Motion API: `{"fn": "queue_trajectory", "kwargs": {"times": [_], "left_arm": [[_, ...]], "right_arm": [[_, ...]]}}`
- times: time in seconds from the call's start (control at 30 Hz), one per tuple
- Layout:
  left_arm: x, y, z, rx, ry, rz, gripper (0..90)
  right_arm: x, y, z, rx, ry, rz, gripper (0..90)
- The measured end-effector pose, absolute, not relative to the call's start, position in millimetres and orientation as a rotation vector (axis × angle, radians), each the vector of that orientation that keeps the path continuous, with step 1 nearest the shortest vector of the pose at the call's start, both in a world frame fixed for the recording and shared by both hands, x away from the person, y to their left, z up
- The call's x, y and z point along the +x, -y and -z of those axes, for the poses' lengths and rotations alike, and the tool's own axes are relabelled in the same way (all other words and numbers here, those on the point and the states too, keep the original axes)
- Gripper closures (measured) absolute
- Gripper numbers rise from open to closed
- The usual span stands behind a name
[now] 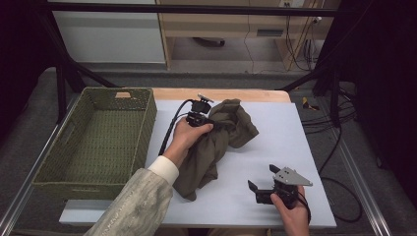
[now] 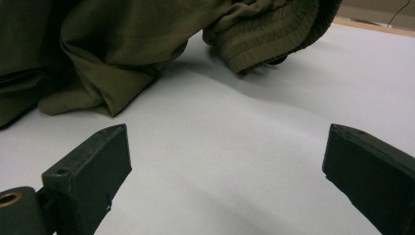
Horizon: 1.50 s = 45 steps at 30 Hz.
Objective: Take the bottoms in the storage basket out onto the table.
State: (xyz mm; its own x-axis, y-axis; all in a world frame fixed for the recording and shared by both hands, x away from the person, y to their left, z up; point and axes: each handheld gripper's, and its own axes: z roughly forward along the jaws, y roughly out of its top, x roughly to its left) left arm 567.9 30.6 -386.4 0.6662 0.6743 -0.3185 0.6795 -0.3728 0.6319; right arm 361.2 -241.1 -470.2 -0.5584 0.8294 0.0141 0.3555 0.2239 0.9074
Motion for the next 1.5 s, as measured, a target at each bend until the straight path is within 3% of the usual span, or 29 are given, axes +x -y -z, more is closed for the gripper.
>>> {"fn": "queue_trajectory", "kwargs": {"times": [0.1,0.33,0.43,0.8,1.0,1.5], "left_arm": [[567,-29,386,2.112,-1.036,0.000,66.3],[565,-32,380,2.105,-1.116,-0.062,27.7],[563,-38,374,2.087,-1.132,-0.086,20.5],[561,-62,354,2.090,-1.148,-0.138,19.8],[555,-71,344,2.111,-1.134,-0.270,18.4],[542,-73,321,1.977,-0.991,-0.234,8.6]], "right_arm": [[361,241,470,1.089,-2.024,-1.304,4.3],[360,238,468,1.080,-2.020,-1.298,4.3],[360,236,467,1.070,-2.022,-1.294,4.3],[360,237,468,1.077,-2.025,-1.286,4.3],[359,236,467,1.070,-2.028,-1.287,4.2],[359,236,467,1.073,-2.025,-1.285,4.2]]}}
